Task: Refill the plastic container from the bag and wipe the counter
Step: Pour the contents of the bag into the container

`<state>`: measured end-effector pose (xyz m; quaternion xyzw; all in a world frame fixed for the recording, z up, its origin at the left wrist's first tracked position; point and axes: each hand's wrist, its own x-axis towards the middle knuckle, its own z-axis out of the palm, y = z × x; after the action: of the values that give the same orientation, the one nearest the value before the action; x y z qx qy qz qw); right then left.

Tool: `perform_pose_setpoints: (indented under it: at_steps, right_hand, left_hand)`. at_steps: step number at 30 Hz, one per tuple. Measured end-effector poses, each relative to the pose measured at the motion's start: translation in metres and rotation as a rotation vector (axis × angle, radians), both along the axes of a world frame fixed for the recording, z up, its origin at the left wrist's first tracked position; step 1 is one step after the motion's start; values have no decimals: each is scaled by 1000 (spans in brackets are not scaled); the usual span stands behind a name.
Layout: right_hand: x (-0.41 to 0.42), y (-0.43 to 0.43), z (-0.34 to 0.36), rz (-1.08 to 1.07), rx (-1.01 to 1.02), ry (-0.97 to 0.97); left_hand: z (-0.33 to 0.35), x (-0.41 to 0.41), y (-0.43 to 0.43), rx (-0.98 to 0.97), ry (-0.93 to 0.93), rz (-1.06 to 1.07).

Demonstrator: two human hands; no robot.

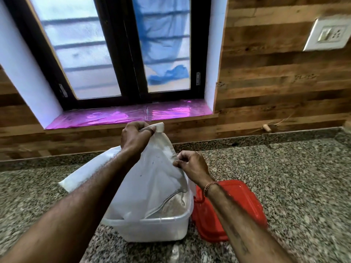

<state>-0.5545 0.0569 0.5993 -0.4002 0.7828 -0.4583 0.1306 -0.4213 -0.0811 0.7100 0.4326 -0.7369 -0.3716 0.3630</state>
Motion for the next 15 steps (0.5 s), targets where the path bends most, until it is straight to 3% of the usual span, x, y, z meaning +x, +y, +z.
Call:
perform_pose_setpoints:
  at_steps: [2, 7, 15]
  right_hand:
    - [8, 0, -1, -59, 31, 103]
    - [14, -2, 4, -72, 22, 326]
    - [12, -1, 0, -8, -21, 375]
  left_hand:
    - [0, 3, -1, -23, -26, -27]
    - [17, -4, 7, -442, -233, -169]
    - [40, -22, -3, -423, -436, -263]
